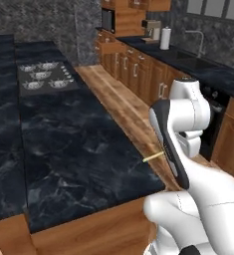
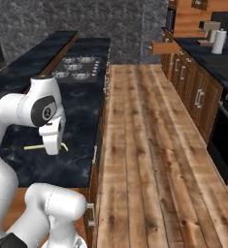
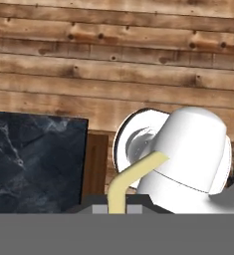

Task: Take a straw from the drawer in front and place it inside the glass cup on the dining counter.

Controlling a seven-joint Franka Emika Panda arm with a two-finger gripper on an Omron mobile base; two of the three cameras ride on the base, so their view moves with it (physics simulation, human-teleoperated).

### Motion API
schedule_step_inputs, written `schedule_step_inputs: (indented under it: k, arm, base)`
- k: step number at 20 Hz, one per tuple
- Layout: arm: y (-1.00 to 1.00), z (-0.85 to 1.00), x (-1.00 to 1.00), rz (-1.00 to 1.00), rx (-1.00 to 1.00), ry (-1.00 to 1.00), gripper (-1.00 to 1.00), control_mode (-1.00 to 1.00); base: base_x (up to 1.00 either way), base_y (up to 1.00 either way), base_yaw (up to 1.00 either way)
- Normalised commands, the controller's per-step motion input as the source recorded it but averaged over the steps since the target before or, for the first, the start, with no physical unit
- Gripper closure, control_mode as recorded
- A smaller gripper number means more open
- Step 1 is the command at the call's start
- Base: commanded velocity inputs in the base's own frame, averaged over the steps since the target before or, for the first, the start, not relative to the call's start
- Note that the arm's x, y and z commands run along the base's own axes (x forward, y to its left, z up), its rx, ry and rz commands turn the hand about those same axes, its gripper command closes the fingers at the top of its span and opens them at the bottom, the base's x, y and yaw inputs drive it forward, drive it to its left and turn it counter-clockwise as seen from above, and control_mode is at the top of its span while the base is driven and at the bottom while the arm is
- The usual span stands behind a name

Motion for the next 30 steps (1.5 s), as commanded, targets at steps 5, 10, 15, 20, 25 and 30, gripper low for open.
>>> schedule_step_inputs:
  k: [5, 10, 15, 20, 25, 30]
  arm:
    - [0.00, 0.00, 0.00, 0.00, 0.00, 0.00, 1.00, 1.00]
    - [0.00, 0.00, 0.00, 0.00, 0.00, 0.00, 1.00, 1.00]
    - [0.00, 0.00, 0.00, 0.00, 0.00, 0.00, 1.00, 1.00]
    - [0.00, 0.00, 0.00, 0.00, 0.00, 0.00, 1.00, 1.00]
    - [0.00, 0.00, 0.00, 0.00, 0.00, 0.00, 1.00, 1.00]
    - [0.00, 0.00, 0.00, 0.00, 0.00, 0.00, 1.00, 1.00]
  base:
    - [-0.25, 1.00, -0.04]
    - [-0.35, 1.00, -0.04]
    - [-0.42, 1.00, -0.05]
    - [-0.49, 1.00, -0.05]
    - [-0.40, 1.00, -0.04]
    - [-0.09, 1.00, -0.11]
